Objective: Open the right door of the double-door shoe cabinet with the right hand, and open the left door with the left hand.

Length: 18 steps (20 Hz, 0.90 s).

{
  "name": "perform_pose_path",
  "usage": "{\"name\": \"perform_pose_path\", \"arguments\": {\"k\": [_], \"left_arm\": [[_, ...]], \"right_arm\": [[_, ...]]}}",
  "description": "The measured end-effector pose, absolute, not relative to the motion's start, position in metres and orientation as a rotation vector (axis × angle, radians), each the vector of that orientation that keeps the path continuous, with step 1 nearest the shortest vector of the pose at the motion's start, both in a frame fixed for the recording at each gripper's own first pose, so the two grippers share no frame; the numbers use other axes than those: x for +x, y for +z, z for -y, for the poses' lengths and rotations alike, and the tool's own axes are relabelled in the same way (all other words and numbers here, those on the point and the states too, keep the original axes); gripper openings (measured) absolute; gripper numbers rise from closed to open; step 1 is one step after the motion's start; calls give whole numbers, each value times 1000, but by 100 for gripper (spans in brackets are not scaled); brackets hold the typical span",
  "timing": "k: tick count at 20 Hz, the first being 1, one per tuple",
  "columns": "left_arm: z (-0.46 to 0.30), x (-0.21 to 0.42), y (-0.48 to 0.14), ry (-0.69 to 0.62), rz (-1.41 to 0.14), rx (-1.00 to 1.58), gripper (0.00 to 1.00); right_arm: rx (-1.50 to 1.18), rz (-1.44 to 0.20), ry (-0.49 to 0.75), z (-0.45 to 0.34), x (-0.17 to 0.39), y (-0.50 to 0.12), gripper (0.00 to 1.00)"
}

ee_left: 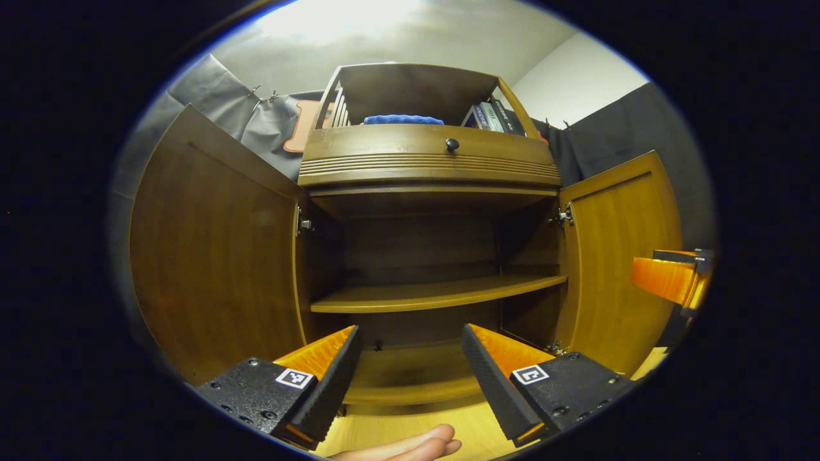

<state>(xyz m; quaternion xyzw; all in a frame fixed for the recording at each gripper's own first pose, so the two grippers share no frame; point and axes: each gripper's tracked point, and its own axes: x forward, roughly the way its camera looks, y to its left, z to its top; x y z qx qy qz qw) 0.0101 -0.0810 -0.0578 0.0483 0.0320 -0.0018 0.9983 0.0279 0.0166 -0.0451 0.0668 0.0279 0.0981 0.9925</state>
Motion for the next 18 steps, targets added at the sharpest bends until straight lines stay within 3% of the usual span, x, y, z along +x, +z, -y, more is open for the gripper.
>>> {"name": "perform_pose_path", "arguments": {"k": [6, 7, 17, 18], "left_arm": [[77, 39, -75, -27, -70, 134, 99], [77, 44, -80, -33, -81, 130, 97], [64, 73, -109, 16, -141, 118, 98], [62, 73, -109, 22, -141, 116, 99]], "right_arm": [[70, -78, 197, -42, 58, -75, 95], [82, -83, 201, -46, 62, -80, 99], [49, -110, 167, -63, 76, -114, 99], [32, -106, 158, -62, 73, -113, 95]]}}
